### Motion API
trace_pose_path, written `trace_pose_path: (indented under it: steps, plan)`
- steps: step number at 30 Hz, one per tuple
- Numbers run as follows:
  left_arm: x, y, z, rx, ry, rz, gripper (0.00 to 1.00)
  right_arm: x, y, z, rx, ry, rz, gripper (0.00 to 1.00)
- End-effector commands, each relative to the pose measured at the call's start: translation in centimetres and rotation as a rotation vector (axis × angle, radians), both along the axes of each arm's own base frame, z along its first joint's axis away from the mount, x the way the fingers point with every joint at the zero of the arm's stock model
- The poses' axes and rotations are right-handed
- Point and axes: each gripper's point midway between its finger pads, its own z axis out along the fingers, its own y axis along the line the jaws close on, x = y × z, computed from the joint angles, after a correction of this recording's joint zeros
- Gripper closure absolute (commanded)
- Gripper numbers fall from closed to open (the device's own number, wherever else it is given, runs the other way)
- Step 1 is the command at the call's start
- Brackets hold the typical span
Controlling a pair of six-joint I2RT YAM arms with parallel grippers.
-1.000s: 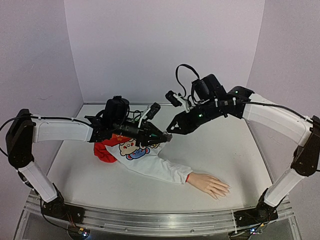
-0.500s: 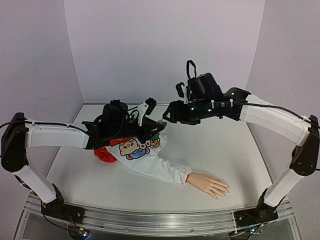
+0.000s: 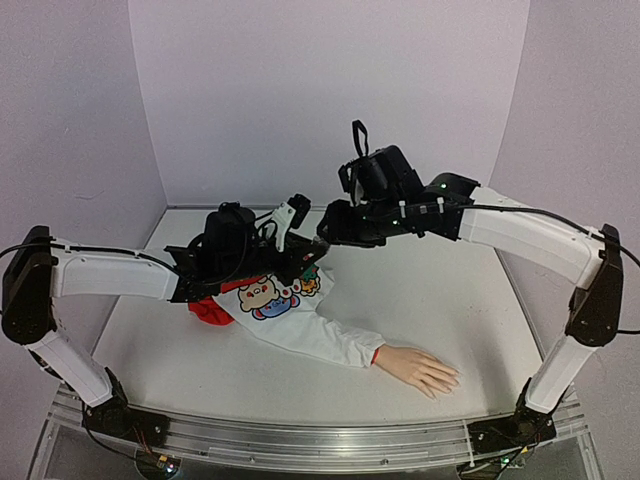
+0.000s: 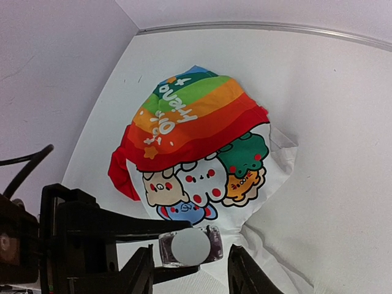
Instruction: Paint the nails
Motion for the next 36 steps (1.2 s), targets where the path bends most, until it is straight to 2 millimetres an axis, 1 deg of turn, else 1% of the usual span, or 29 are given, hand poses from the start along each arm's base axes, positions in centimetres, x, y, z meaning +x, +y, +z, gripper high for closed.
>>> trace_pose_path:
  steps: [1,6,12,14,16,18,19,20,22,23,24,25,26,28,30,32,33,34,36]
  plan:
    - [-0.5,0.2,3.3,-0.074,-0.065,-0.003,1.00,1.2,-0.1,1.7,-0.008,-0.059,-0.038,0.57]
    - [-0.7,0.2,3.4,-0.078,-0.065,-0.006,1.00,1.3,0.4,1.5,-0.013,-0.053,-0.022,0.66]
    - [-0.8,0.4,4.0,-0.097,-0.068,-0.002,1.00,0.9,0.8,1.3,-0.018,-0.047,0.013,0.88]
    - [-1.0,0.5,4.3,-0.104,-0.065,-0.007,1.00,0.7,0.7,1.3,-0.023,-0.052,0.033,0.92]
    - [-1.5,0.3,4.6,-0.117,-0.059,-0.038,1.00,0.0,1.1,1.6,-0.024,-0.064,0.095,0.96]
    - [-2.9,-0.1,5.0,-0.131,-0.048,-0.121,1.00,-1.2,1.8,1.9,-0.027,-0.086,0.210,1.00]
    - [-4.6,-0.5,5.4,-0.142,-0.041,-0.218,1.00,-2.1,2.3,2.2,-0.024,-0.106,0.292,1.00]
    - [-6.1,-0.6,5.9,-0.155,-0.030,-0.308,1.00,-3.7,2.9,2.5,-0.016,-0.131,0.420,1.00]
    - [-9.5,-0.4,7.0,-0.193,0.009,-0.514,1.00,-8.6,3.8,3.6,0.049,-0.186,0.748,1.00]
    - [-11.0,-0.2,7.7,-0.210,0.034,-0.612,1.00,-10.8,3.7,4.0,0.078,-0.227,0.887,1.00]
    - [-12.6,0.0,8.1,-0.220,0.062,-0.705,1.00,-12.5,3.5,4.5,0.109,-0.262,0.991,1.00]
    - [-14.0,0.3,8.5,-0.226,0.093,-0.789,1.00,-13.9,3.2,5.2,0.142,-0.293,1.071,1.00]
    - [-14.9,0.6,8.7,-0.232,0.126,-0.848,1.00,-14.7,3.0,5.9,0.167,-0.314,1.113,1.00]
    - [-15.8,0.9,9.2,-0.238,0.152,-0.898,1.00,-15.6,2.7,6.8,0.193,-0.314,1.162,1.00]
    - [-15.7,1.1,9.6,-0.238,0.137,-0.882,1.00,-15.7,2.6,7.0,0.189,-0.314,1.167,1.00]
    - [-14.3,1.1,9.4,-0.213,0.082,-0.774,1.00,-15.1,2.5,6.9,0.163,-0.321,1.128,1.00]
    - [-13.3,1.1,9.2,-0.198,0.057,-0.703,1.00,-14.5,2.4,6.8,0.142,-0.328,1.085,0.95]
    - [-12.0,1.1,9.0,-0.183,0.029,-0.620,1.00,-13.5,2.3,6.7,0.117,-0.328,1.019,0.85]
    - [-8.8,1.6,8.5,-0.156,-0.028,-0.418,1.00,-10.2,2.1,6.8,0.067,-0.321,0.807,0.56]
